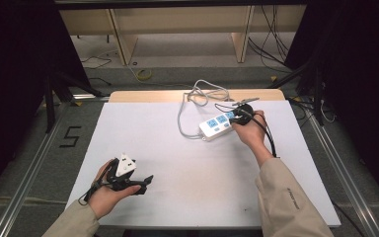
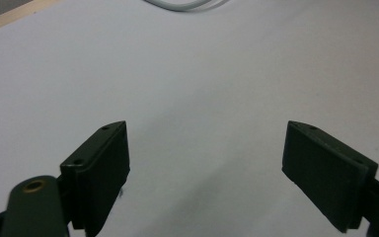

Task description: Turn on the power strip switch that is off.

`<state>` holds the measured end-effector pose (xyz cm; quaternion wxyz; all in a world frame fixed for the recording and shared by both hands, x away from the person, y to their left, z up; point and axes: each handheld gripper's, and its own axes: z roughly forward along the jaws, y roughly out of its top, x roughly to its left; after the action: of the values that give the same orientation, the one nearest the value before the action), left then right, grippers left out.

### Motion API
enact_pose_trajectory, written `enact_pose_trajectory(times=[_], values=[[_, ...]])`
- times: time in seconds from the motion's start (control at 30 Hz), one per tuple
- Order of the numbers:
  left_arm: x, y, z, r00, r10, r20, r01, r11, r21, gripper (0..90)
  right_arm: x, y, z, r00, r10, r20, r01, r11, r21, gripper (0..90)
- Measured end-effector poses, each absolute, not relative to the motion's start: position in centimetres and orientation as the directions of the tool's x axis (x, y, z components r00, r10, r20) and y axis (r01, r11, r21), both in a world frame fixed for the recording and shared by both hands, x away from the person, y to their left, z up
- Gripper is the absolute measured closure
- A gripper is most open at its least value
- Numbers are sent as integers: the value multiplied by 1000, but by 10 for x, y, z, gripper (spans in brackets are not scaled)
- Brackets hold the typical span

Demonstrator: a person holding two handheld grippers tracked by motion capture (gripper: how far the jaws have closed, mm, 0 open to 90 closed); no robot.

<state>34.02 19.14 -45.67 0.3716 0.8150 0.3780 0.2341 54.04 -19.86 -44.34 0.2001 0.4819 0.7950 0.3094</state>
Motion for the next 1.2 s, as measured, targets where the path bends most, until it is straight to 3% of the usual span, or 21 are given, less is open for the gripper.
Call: enact_pose_trajectory(times=[1.2], values=[[340, 191, -457, 608, 788, 100, 443, -441, 781, 180, 554, -189, -443, -461, 887, -13, 668, 357, 653, 900]])
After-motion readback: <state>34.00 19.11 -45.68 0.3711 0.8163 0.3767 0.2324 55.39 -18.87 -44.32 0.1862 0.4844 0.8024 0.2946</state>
